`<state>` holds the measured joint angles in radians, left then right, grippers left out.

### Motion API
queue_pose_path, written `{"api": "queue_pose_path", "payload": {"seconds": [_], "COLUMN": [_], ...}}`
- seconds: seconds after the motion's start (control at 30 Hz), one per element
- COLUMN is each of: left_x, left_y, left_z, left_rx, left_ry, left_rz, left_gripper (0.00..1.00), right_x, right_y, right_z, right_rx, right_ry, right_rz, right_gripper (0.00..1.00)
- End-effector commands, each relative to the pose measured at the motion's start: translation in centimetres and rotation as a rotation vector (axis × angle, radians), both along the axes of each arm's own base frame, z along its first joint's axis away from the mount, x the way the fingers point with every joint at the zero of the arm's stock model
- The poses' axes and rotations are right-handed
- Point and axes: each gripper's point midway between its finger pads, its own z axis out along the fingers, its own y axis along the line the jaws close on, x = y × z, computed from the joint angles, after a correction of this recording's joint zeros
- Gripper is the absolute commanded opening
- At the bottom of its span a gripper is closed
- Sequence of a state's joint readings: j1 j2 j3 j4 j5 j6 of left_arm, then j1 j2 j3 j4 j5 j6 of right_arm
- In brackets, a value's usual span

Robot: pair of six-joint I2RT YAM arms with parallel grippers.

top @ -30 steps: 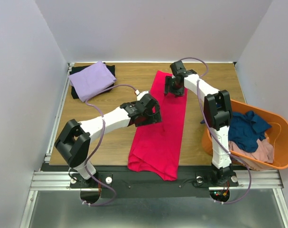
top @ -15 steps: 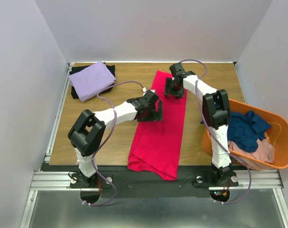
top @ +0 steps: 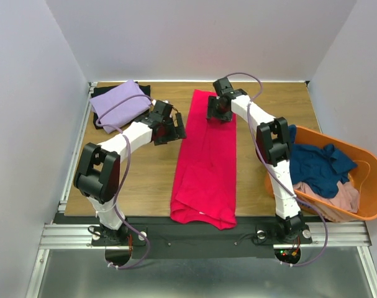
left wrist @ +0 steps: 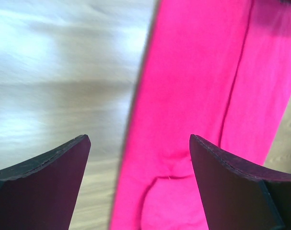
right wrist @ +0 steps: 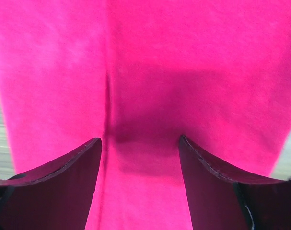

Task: Fold and stack the t-shirts
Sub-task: Fold the tshirt

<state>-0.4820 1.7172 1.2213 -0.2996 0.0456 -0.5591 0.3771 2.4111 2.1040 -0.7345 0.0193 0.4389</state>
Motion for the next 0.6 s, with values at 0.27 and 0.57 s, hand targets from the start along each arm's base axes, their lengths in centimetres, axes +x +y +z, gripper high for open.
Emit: {"api": "queue_pose_path", "payload": {"seconds": [0.27,0.57], "left_x": [4.3,6.3], "left_y": [2.4,3.1], "left_z": [3.5,3.4], "left_rx": [-0.019,-0.018], "left_ry": [-0.078,-0.074], "left_rz": [-0.011,-0.005], "left_gripper": [0.96,0.97], "right_x": [2.1,1.2], "right_y": [4.4,7.1], "right_z": [-4.0,-3.8], "right_rx": [0.083,0.096], "right_ry": [0.018,0.012], "right_rz": [0.061,0.114], "right_gripper": [0.72,0.72]}}
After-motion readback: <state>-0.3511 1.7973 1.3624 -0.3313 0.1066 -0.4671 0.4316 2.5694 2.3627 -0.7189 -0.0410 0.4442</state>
